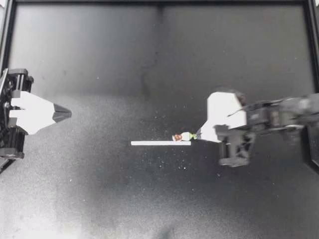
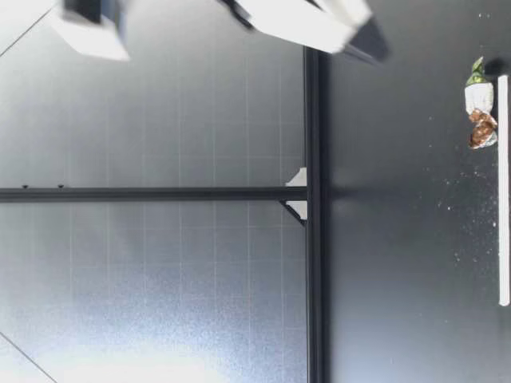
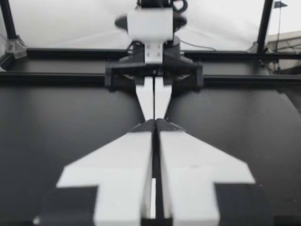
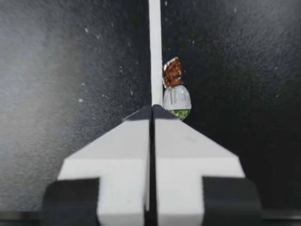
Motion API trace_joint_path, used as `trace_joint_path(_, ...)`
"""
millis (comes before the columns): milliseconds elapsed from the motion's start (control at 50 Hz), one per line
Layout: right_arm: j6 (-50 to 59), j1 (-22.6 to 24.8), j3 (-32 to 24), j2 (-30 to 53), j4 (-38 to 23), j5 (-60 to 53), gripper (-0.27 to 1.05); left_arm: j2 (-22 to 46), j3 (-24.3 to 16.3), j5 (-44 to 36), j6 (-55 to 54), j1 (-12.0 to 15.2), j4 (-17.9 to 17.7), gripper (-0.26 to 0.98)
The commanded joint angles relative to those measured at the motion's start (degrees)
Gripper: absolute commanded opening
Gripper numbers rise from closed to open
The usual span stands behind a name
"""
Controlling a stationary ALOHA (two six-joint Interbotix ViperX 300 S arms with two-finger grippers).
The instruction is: Pick up the candy and unwrap it.
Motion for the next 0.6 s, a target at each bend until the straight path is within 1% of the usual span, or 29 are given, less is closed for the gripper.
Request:
trace_joint_path(0, 0.0, -0.2, -1.9, 1.6, -0.1, 0.2, 0.07, 0.3, -0.6, -0.5, 0.1, 0.2, -0.1, -0.12)
trace_joint_path(120, 0.0, -0.4, -2.4, 3.8, 0.0, 0.4, 0.31, 0.3, -0.4, -0.4, 0.1, 0.2, -0.1, -0.12)
trace_joint_path(140, 0.0, -0.4, -2.5, 4.1, -0.1, 0.4, 0.37, 0.3, -0.4, -0.5, 0.1, 0.2, -0.1, -0.12)
trace_joint_path(240, 0.1, -0.8, -2.5, 5.3, -0.1, 0.4, 0.54, 0.3, -0.2, -0.4, 0.1, 0.2, -0.1, -0.12)
trace_joint_path(440, 0.2, -2.1, -2.7, 7.1, -0.1, 0.5, 0.54, 0.3, 0.2, -0.5, 0.0, 0.2, -0.1, -0.12)
trace_joint_path(580, 0.2, -2.1, -3.2, 8.6, -0.1, 0.5, 0.54, 0.3, 0.4, -0.5, 0.0, 0.2, -0.1, -0.12)
